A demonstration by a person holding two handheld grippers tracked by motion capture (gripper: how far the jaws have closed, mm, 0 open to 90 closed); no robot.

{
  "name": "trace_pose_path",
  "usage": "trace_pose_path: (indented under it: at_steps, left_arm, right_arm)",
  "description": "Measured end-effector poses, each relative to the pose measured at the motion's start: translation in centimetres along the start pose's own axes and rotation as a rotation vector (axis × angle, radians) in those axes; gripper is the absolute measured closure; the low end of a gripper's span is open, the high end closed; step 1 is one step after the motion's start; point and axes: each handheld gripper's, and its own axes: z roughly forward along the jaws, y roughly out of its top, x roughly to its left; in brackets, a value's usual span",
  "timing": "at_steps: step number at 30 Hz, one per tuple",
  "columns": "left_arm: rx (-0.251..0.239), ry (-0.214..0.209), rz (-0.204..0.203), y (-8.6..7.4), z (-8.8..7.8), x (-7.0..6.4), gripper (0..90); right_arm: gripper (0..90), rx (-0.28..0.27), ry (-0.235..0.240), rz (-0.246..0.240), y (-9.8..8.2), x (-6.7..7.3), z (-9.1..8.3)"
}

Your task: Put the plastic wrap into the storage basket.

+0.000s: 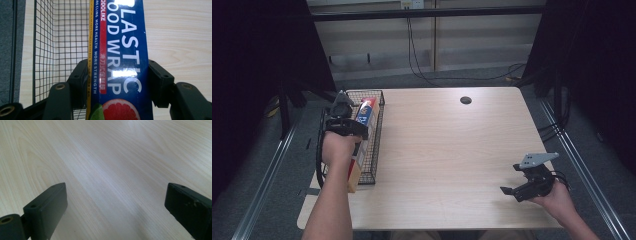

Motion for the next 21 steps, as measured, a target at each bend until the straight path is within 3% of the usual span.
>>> trace_pose_path:
  at_steps: [11,21]
  left_arm:
    - [-0.007,0.031,-0.021,-0.2,0.5,0.6,43.0]
    - [-0.001,0.046,-0.049,-0.6,2.0,1.6,42.9]
  right_arm:
    - [4.4,-0.003,0.001,-0.006,0.0,0.1,0.0]
    - [4.4,0.003,0.001,-0.002,0.0,0.1,0.1]
